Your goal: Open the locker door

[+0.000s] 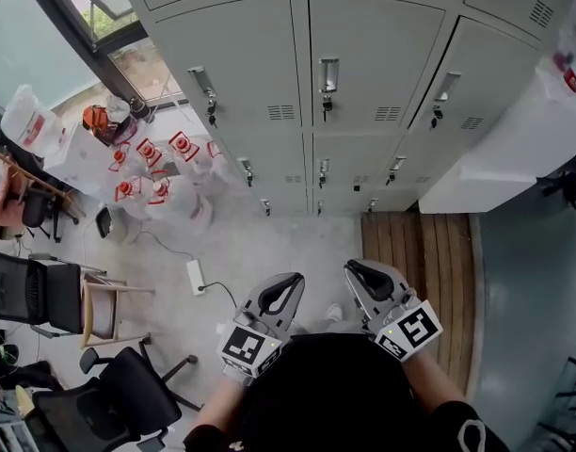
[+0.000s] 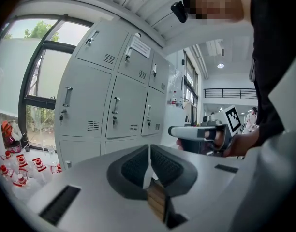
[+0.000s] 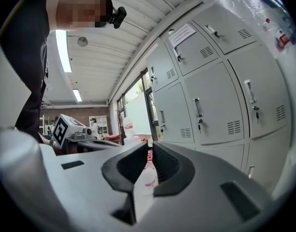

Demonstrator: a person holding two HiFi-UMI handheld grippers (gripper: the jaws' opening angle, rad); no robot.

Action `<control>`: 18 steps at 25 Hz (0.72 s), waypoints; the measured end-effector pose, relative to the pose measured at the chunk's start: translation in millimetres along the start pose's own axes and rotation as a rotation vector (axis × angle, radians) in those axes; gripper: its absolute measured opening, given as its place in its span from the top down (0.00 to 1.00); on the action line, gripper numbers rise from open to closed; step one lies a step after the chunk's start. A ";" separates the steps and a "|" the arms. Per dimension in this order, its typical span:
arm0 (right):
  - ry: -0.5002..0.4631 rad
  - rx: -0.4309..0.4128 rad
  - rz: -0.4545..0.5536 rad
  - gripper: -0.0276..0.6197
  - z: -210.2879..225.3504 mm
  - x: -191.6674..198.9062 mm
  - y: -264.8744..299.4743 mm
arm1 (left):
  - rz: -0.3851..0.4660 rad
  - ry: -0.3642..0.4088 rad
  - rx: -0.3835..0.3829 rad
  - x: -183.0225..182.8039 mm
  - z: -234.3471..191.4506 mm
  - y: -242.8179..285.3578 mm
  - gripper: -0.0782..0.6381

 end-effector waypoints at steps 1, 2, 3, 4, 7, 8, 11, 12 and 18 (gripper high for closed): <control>0.006 -0.002 0.001 0.88 6.6 1.1 -2.6 | -0.002 -0.003 -0.001 1.1 4.1 6.5 0.85; 0.013 -0.005 -0.001 0.88 13.3 2.5 -4.5 | -0.001 -0.007 -0.004 2.1 7.8 12.8 0.85; 0.023 -0.007 -0.004 0.88 19.3 4.2 -5.6 | 0.001 -0.010 -0.008 3.0 11.0 18.2 0.85; 0.033 -0.010 -0.007 0.88 24.2 6.3 -6.2 | 0.003 -0.015 -0.012 4.0 13.8 22.4 0.85; 0.049 -0.019 -0.021 0.88 32.4 11.5 -4.6 | -0.004 -0.032 -0.021 8.3 16.4 29.8 0.85; 0.051 -0.024 -0.024 0.88 33.5 12.2 -3.0 | -0.008 -0.034 -0.023 9.7 15.1 31.5 0.85; 0.051 -0.033 -0.033 0.88 34.8 13.2 4.6 | -0.013 -0.043 -0.030 11.9 5.2 34.9 0.85; 0.051 -0.032 -0.037 0.88 35.0 13.4 8.5 | -0.011 -0.047 -0.030 11.5 0.3 35.7 0.85; 0.041 -0.014 -0.052 0.88 28.0 11.7 48.7 | 0.008 -0.061 -0.012 6.3 -42.9 32.1 0.85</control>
Point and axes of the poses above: the fingertips, and each gripper's own axes: y forward along the fingers, z to its right, x out of its underside, the point moved 6 cm from there along -y, backward along the fingers, and after that the axes turned 2 degrees about -z, right-handed, at the moved point
